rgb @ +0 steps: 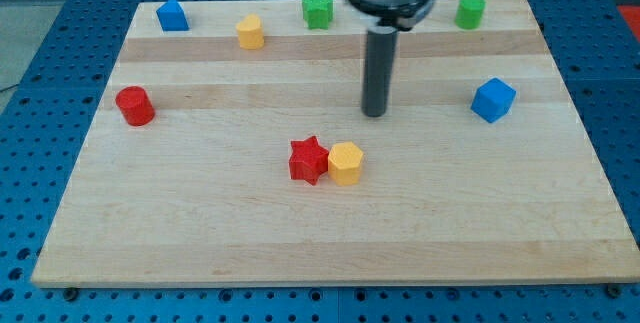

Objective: Slide the yellow hexagon to the bottom left of the red star

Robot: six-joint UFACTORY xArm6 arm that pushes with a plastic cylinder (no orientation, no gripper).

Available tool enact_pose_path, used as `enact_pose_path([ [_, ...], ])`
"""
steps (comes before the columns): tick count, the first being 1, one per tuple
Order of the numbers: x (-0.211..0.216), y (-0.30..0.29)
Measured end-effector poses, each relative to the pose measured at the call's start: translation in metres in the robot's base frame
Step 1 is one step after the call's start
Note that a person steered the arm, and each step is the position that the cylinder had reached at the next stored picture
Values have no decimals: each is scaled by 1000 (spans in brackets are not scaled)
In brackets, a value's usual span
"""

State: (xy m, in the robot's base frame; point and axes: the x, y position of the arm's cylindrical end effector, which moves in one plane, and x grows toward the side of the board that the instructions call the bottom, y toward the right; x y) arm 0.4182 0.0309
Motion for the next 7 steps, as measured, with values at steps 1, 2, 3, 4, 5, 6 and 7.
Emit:
enact_pose_path([
  [1, 22, -26],
  [2, 32, -2],
  [3, 56, -4],
  [4, 90, -32],
  [5, 82, -23],
  [6, 63, 33],
  [7, 96, 67],
])
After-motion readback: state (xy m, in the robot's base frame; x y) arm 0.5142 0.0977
